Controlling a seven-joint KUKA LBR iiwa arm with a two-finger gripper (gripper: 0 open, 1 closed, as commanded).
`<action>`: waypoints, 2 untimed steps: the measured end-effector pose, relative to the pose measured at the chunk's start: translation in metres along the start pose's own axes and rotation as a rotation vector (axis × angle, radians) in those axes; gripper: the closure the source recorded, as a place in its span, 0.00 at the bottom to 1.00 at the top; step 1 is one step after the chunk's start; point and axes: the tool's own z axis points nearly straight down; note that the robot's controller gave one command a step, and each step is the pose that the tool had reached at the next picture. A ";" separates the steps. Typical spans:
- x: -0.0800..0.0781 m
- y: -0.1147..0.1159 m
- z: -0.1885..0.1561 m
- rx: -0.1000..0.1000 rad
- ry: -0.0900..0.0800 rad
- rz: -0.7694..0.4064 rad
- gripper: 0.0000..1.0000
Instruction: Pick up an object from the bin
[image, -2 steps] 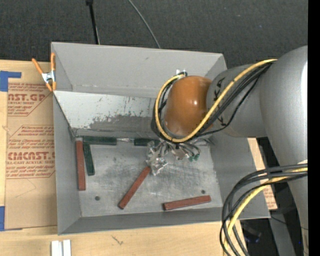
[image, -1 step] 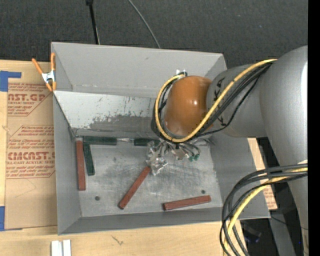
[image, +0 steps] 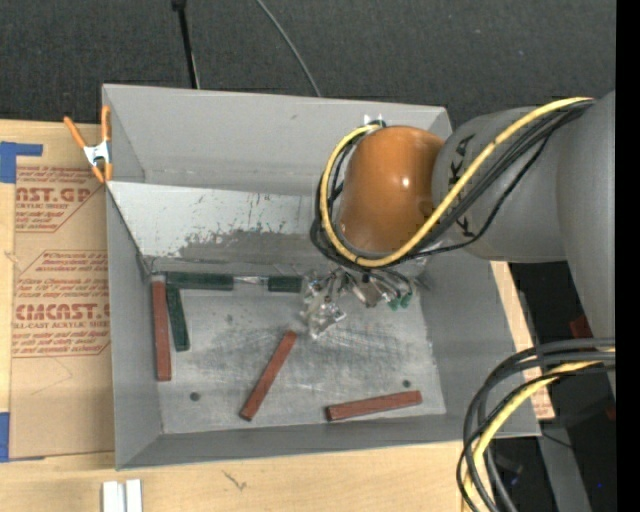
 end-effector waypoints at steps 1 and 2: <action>0.000 0.004 -0.068 0.001 -0.002 -0.005 1.00; -0.020 0.027 0.002 -0.001 0.000 0.167 0.00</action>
Offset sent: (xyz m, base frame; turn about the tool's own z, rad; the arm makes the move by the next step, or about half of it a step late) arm 0.0063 0.0315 0.0025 0.1681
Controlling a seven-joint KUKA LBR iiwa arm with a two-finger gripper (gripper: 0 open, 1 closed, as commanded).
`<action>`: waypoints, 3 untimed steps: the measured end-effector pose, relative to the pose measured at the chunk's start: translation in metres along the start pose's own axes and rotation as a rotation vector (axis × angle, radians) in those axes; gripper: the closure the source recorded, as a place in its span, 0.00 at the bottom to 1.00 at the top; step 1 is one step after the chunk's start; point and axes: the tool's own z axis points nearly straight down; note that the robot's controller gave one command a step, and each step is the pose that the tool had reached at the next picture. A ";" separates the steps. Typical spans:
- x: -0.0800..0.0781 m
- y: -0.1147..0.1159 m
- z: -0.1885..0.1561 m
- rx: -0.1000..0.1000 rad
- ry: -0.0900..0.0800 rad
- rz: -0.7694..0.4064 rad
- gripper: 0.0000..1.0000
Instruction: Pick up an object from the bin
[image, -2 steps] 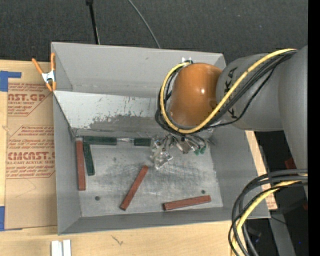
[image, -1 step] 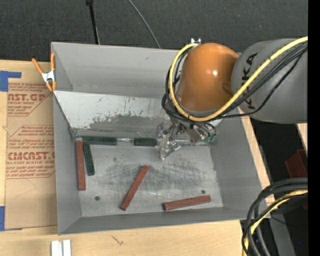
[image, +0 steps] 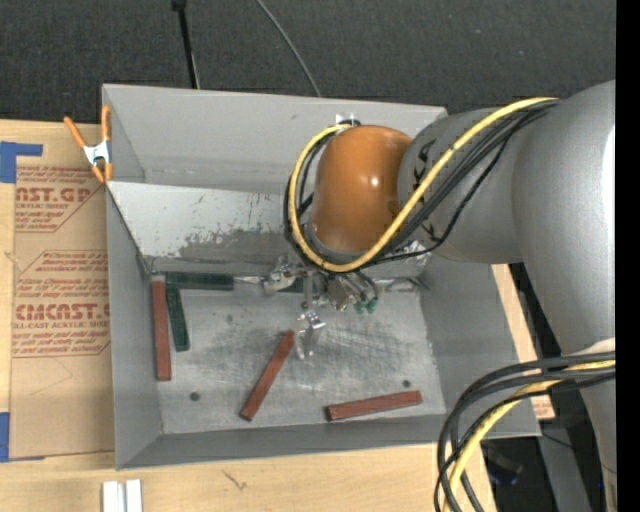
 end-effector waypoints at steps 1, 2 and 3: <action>-0.001 -0.001 -0.004 0.002 -0.005 0.000 0.00; 0.026 -0.003 0.042 0.004 -0.010 -0.255 1.00; 0.026 -0.003 0.042 0.004 -0.010 -0.255 1.00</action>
Offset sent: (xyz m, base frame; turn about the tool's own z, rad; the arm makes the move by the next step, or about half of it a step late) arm -0.0264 -0.0130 -0.0471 -0.2550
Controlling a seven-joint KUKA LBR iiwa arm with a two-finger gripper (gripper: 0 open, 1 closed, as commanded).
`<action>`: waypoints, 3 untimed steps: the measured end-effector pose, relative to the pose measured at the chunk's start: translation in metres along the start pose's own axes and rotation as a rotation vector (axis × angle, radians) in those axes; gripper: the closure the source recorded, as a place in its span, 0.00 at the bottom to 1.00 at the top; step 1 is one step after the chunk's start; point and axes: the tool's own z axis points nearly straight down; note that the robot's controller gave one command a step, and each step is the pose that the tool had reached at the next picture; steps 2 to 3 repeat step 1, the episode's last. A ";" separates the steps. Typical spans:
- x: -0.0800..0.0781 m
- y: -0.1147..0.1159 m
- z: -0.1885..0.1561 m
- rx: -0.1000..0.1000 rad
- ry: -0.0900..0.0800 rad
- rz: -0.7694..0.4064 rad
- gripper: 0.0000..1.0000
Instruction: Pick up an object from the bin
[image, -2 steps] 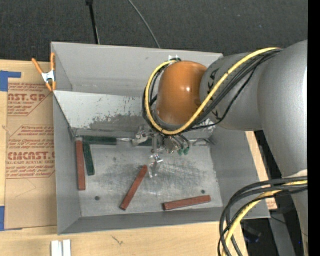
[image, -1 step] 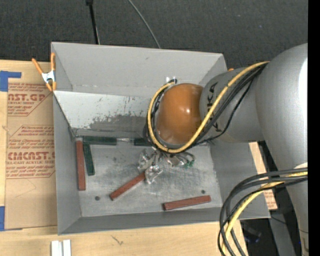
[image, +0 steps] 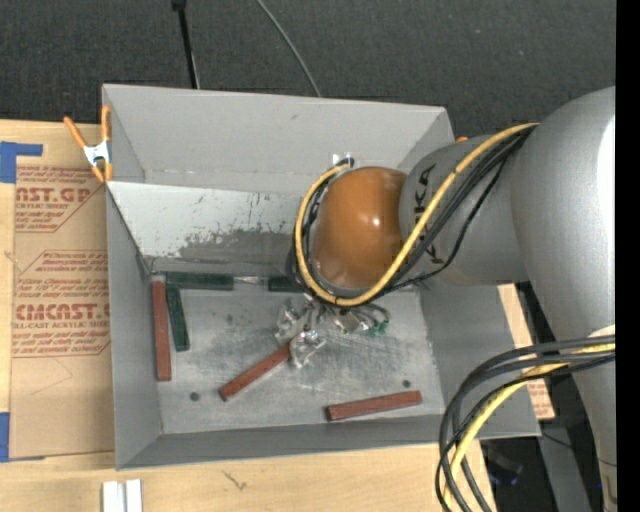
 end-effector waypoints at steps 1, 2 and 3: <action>0.004 0.015 -0.151 -0.001 0.002 -0.045 1.00; 0.004 0.015 -0.151 -0.001 0.002 -0.045 1.00; 0.004 0.015 -0.151 -0.001 0.002 -0.045 1.00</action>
Offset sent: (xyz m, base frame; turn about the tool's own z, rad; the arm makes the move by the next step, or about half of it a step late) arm 0.0000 0.0000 0.0000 0.0000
